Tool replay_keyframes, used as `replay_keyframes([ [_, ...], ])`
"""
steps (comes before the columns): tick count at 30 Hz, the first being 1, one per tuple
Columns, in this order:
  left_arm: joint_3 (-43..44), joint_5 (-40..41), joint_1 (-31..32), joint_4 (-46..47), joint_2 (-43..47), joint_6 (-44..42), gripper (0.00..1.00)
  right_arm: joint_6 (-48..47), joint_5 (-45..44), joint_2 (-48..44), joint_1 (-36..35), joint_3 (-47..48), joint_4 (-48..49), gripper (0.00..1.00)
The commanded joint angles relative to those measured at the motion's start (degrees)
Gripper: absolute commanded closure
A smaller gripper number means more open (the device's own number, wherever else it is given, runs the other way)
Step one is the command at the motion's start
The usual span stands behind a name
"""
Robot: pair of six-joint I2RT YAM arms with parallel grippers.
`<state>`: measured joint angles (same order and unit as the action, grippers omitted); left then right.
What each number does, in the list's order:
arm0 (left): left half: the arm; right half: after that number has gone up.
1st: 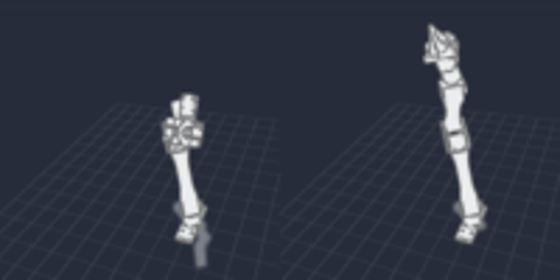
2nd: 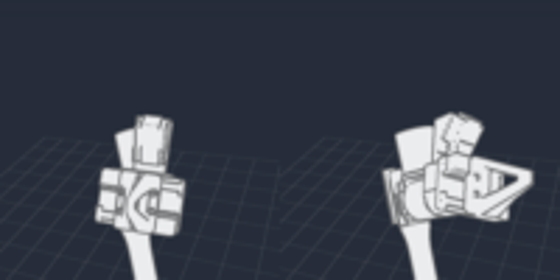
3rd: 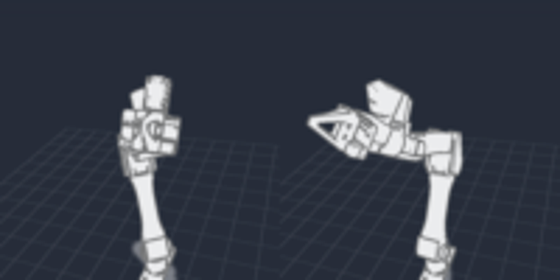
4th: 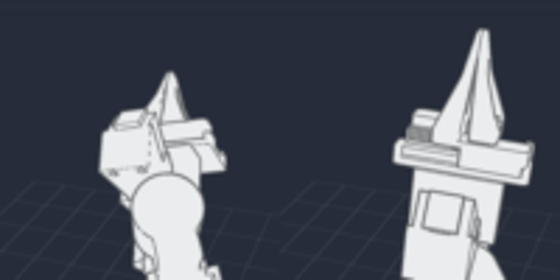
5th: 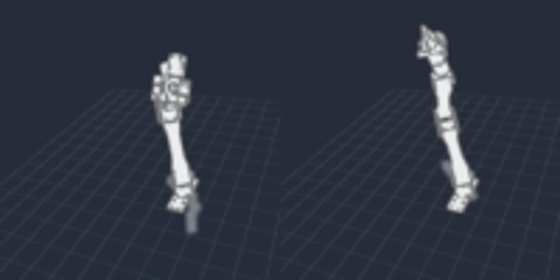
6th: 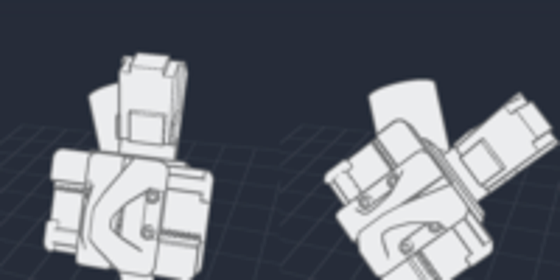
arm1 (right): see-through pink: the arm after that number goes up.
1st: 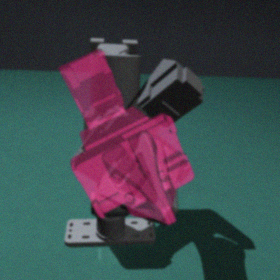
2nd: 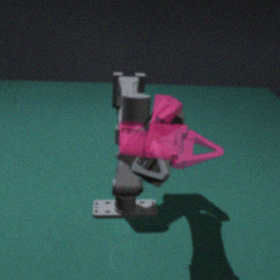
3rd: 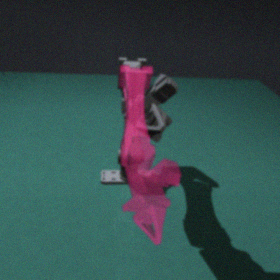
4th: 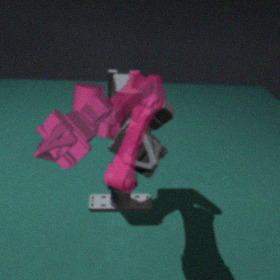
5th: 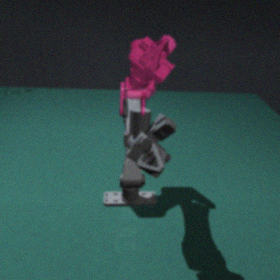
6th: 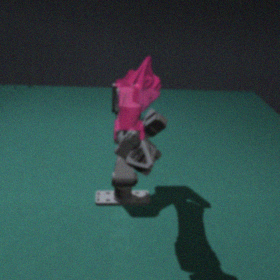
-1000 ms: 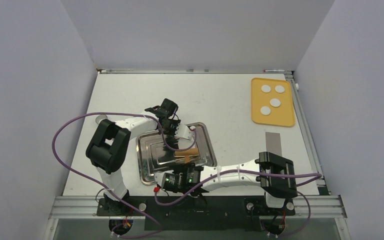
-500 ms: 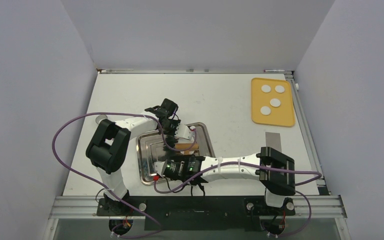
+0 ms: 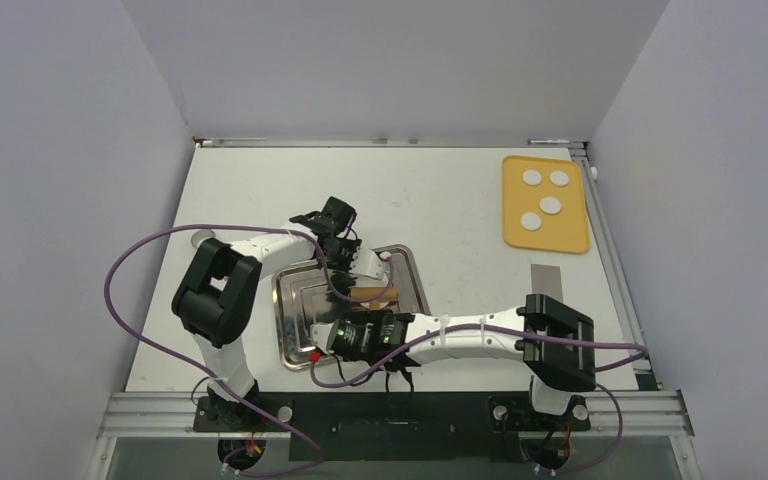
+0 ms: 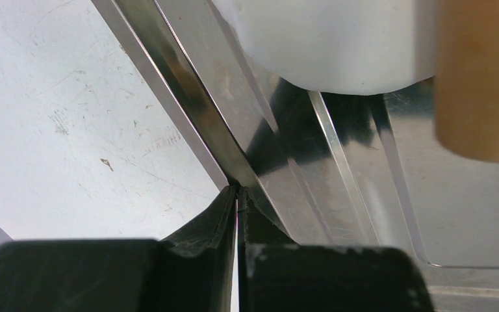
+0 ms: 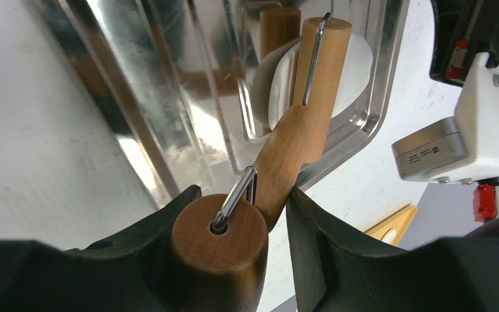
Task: Roll out the dumpling wrappers from the dough
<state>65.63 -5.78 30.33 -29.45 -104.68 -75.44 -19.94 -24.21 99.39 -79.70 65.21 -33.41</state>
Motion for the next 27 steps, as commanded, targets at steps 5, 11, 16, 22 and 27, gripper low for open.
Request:
replay_keyframes([
  [5, -2.0, -3.1, 0.3, -6.2, -3.8, 1.2, 1.0, 5.4, 13.9, 3.1, -3.1, -1.5, -8.8, 0.92],
  [11, -1.8, -3.0, 0.3, -6.5, -3.9, 1.0, 1.0, 7.5, 15.7, 1.7, -2.9, -4.6, -5.7, 0.92],
  [16, -1.9, -3.1, 0.4, -6.3, -4.0, 1.3, 1.0, 1.4, 14.9, 4.1, 2.9, -1.1, -3.5, 0.92],
  [22, -1.8, -3.2, 0.3, -6.2, -4.2, 1.1, 1.0, 4.9, 15.2, 3.4, -0.6, -2.8, -4.6, 0.92],
  [27, -1.5, -3.3, 0.4, -6.2, -4.8, 1.2, 1.0, 11.8, 18.0, 1.5, -4.8, -7.2, -4.3, 0.92],
])
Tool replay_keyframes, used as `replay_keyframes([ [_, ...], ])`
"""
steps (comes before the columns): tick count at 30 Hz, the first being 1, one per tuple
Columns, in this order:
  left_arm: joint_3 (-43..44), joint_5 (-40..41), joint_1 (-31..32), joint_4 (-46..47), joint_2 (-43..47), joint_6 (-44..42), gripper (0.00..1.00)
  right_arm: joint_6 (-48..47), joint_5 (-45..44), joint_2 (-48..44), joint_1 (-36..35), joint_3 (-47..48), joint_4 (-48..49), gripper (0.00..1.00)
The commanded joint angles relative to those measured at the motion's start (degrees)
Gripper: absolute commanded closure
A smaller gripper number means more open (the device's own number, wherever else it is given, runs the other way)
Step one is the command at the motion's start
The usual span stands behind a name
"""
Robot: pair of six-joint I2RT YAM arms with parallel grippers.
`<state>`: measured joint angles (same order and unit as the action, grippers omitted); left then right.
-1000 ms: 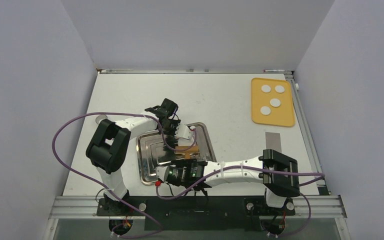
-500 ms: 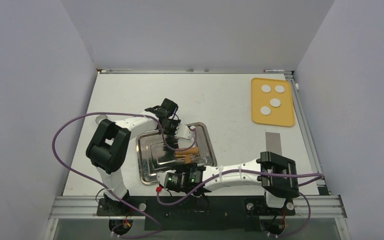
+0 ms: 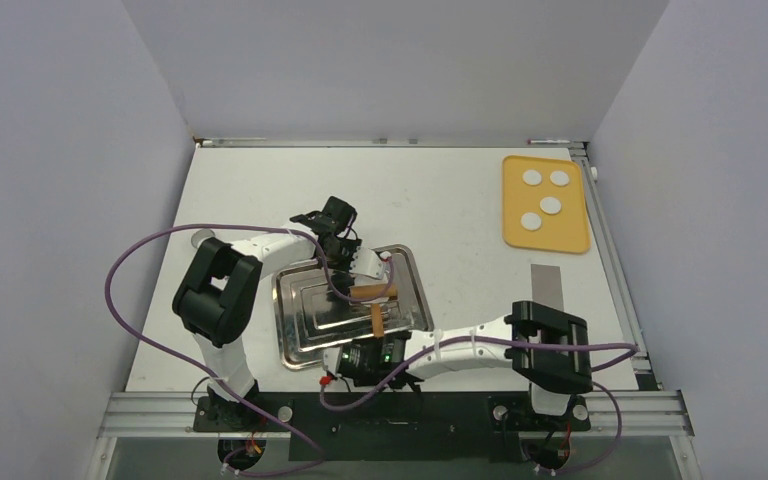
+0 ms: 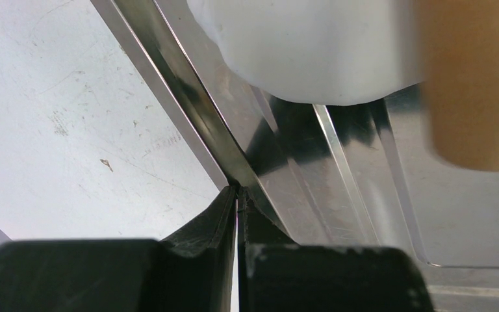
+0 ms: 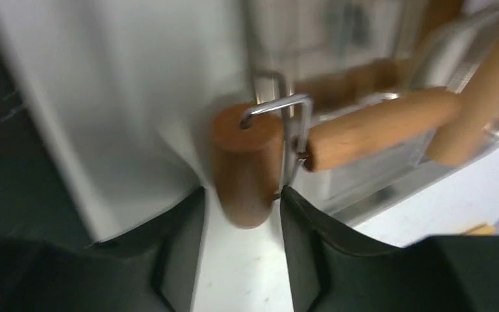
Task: Roll out the dumpling wrappers from the dough
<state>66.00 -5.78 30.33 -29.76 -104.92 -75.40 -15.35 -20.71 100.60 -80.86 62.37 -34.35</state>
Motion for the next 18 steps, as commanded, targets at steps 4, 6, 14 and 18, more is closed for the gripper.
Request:
replay_keyframes([
  [4, -1.9, -3.3, 0.4, -5.9, -4.4, 1.2, 1.0, 8.2, 13.2, -1.2, -4.2, -3.3, -5.1, 0.92],
  [6, -2.0, -3.3, 0.4, -5.8, -4.3, 1.1, 1.0, 7.9, 11.6, -2.3, -4.2, -1.9, -6.7, 0.92],
  [14, -2.3, -2.5, 0.4, -5.3, -3.7, 0.6, 1.0, 3.8, -1.7, -10.3, -0.7, 7.3, -6.9, 0.92],
  [18, -2.5, -2.4, 0.2, -5.3, -3.0, 0.6, 1.0, 1.0, -1.8, -13.1, 3.3, 8.8, -5.7, 0.92],
])
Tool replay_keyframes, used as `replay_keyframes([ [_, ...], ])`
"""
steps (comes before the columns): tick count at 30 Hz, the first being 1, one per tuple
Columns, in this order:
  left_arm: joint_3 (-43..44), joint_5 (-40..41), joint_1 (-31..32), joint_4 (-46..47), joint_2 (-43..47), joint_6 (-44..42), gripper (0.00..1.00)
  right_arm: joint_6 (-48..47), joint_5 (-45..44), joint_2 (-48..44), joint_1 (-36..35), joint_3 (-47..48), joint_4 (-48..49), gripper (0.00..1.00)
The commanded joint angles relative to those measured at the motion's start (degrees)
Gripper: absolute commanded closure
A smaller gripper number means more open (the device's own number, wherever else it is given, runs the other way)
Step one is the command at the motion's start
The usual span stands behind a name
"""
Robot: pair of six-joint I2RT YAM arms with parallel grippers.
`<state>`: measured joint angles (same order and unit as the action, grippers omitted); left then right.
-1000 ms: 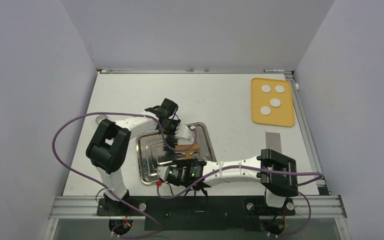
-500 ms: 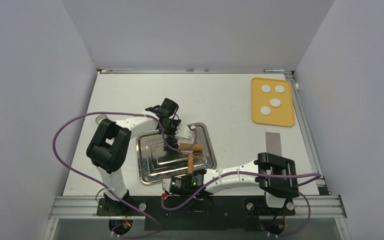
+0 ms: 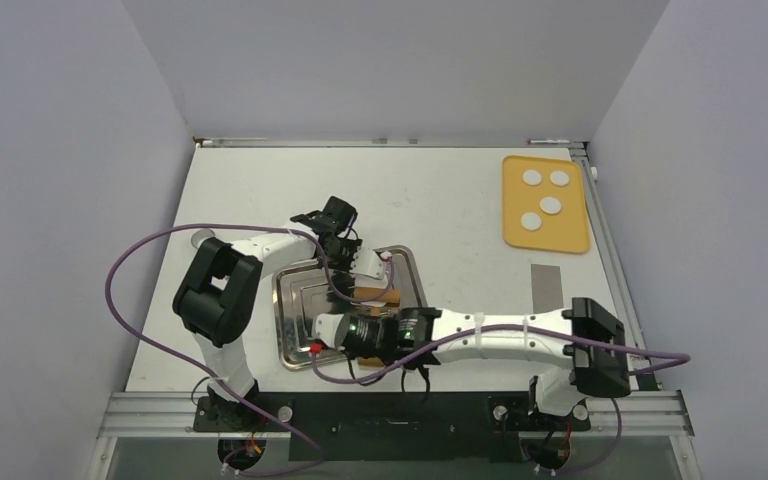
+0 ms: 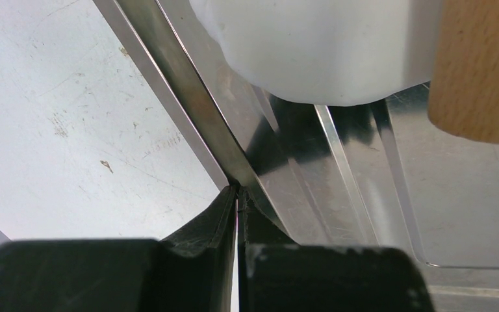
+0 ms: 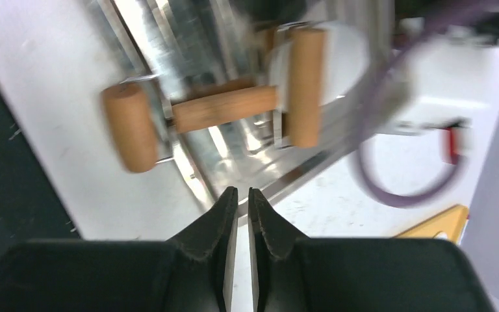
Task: Roll out the dumpling wrappers from the dough
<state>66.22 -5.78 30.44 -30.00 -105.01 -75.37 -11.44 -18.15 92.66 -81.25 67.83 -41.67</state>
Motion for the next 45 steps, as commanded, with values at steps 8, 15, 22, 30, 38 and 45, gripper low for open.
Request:
replay_keyframes([
  [8, -0.5, -4.7, -0.4, -5.5, -1.7, 4.4, 0.94, 1.9, 1.7, -9.9, 8.4, -1.0, 7.2, 0.91],
  [15, 0.7, -5.4, -1.3, -5.0, 1.6, 8.1, 0.55, 19.1, 10.6, -15.5, 11.5, -10.8, 22.2, 0.6],
  [22, 1.8, -8.8, -3.3, -5.7, 9.0, 8.0, 0.43, 26.0, 12.1, -21.0, 19.7, -15.8, 24.5, 0.34],
  [30, 0.6, -27.1, -7.0, -14.8, 22.6, -7.5, 0.36, 29.3, 18.5, -28.8, 35.2, -21.7, 27.4, 0.2],
  [38, -5.3, -22.2, 16.3, -19.8, 21.9, -16.6, 0.29, 32.2, 29.1, -36.7, 49.1, -30.5, 37.8, 0.18],
  [45, -4.7, -12.2, 24.8, -19.6, 12.7, -21.5, 0.19, 32.4, 31.0, -39.6, 51.8, -35.0, 41.1, 0.16],
])
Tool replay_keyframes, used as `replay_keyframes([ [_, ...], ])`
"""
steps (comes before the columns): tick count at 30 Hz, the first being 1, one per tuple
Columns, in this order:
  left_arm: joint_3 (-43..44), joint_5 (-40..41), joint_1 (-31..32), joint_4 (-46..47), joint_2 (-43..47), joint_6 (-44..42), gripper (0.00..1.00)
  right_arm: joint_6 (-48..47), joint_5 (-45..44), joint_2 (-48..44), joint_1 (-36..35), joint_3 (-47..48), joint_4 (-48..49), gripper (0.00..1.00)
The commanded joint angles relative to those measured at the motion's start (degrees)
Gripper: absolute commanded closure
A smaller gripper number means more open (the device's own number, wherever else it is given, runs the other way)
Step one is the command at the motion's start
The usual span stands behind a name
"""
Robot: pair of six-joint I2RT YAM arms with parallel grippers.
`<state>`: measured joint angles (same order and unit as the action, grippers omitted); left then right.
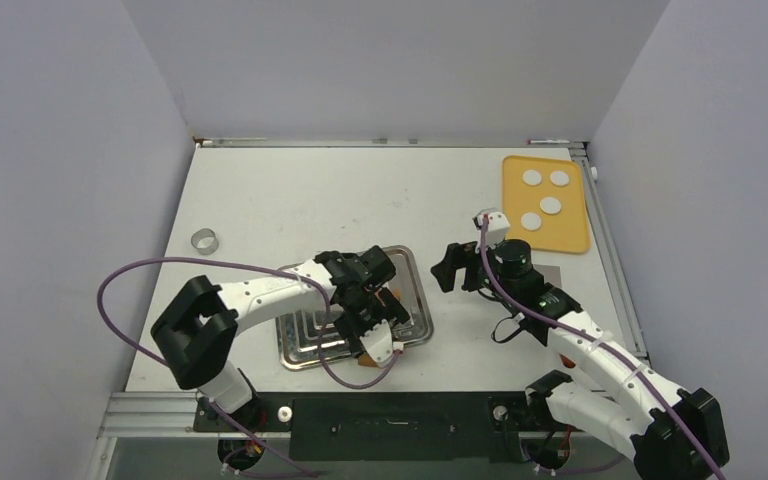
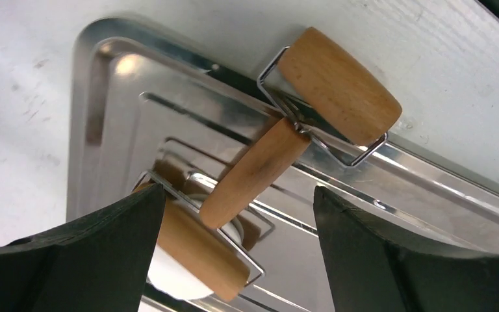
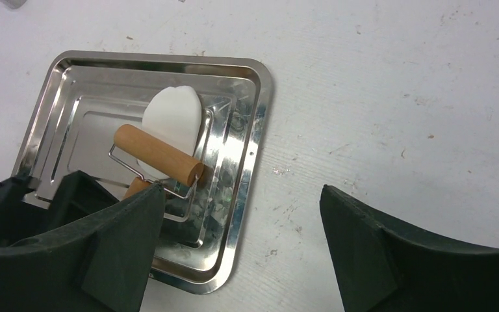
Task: Roll out the dumpling wrappers from the dough
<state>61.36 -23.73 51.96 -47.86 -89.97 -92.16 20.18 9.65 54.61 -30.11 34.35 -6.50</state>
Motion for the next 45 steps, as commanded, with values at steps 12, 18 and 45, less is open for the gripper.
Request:
replay_keyframes([
  [12, 6.8, 12.9, 5.7, -2.6, -9.5, -4.6, 0.44, 1.2, 4.1, -1.4, 0.6, -2.8, 7.7, 0.16],
  [18, 9.4, 22.7, 7.2, -5.7, -13.1, -8.8, 0.56, 0.8, 3.6, -2.3, 0.7, -2.3, 5.9, 0.16],
  [45, 12.9, 15.9, 8.0, -12.0, -17.9, -8.0, 0.66, 2.4, -5.9, -5.0, 1.9, 3.2, -0.6, 0.07],
])
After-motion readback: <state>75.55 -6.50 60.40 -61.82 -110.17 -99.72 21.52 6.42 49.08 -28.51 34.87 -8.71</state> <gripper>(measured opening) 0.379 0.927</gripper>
